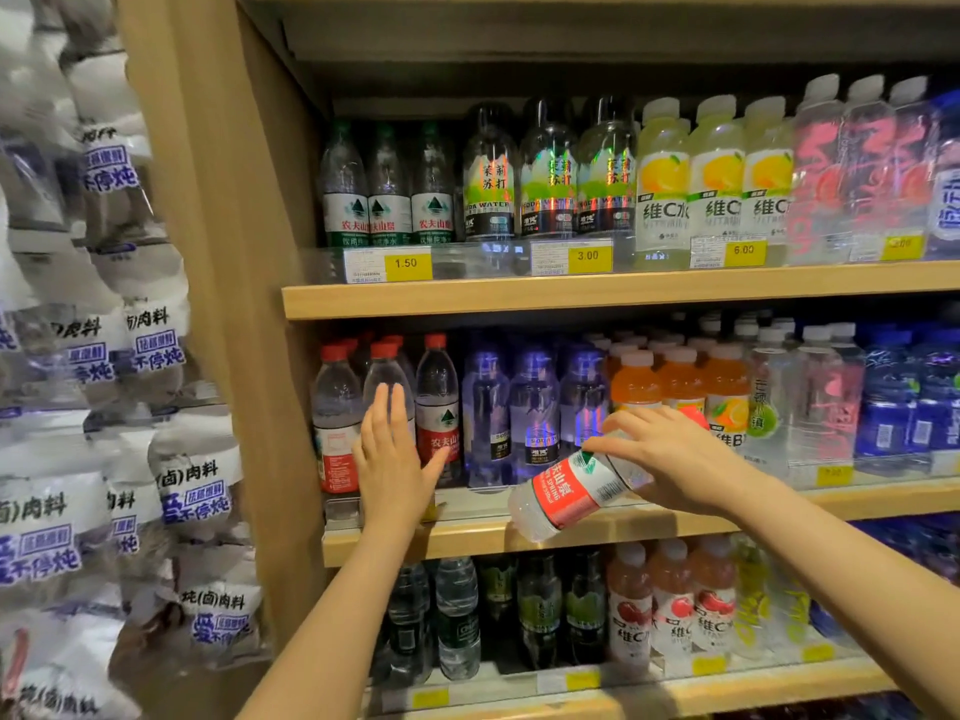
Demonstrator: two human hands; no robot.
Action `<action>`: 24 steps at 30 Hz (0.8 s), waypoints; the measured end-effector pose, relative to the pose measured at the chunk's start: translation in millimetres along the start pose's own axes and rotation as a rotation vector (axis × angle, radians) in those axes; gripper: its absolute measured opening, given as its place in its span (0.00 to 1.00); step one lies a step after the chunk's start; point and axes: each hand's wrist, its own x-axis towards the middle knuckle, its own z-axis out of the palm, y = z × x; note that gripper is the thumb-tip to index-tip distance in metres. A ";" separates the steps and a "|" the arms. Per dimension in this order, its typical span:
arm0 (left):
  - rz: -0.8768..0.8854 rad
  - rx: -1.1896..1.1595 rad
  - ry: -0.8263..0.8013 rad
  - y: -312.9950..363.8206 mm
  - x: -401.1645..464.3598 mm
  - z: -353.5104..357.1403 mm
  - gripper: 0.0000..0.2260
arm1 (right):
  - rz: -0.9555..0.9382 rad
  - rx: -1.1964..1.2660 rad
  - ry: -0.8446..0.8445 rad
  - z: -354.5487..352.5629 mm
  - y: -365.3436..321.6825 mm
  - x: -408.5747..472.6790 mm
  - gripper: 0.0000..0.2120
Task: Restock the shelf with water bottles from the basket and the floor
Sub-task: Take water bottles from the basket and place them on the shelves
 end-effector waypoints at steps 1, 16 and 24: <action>0.045 -0.130 -0.022 10.9 -6.8 -3.2 0.45 | -0.004 -0.004 0.007 -1.1 -0.4 -0.1 0.36; -0.274 -0.814 -0.359 96.3 -69.5 20.5 0.18 | 0.489 0.662 0.574 -27.4 -12.5 -13.1 0.41; -0.178 -0.923 -0.476 68.0 -62.4 3.8 0.25 | 0.548 1.509 0.220 -5.0 -90.1 32.0 0.39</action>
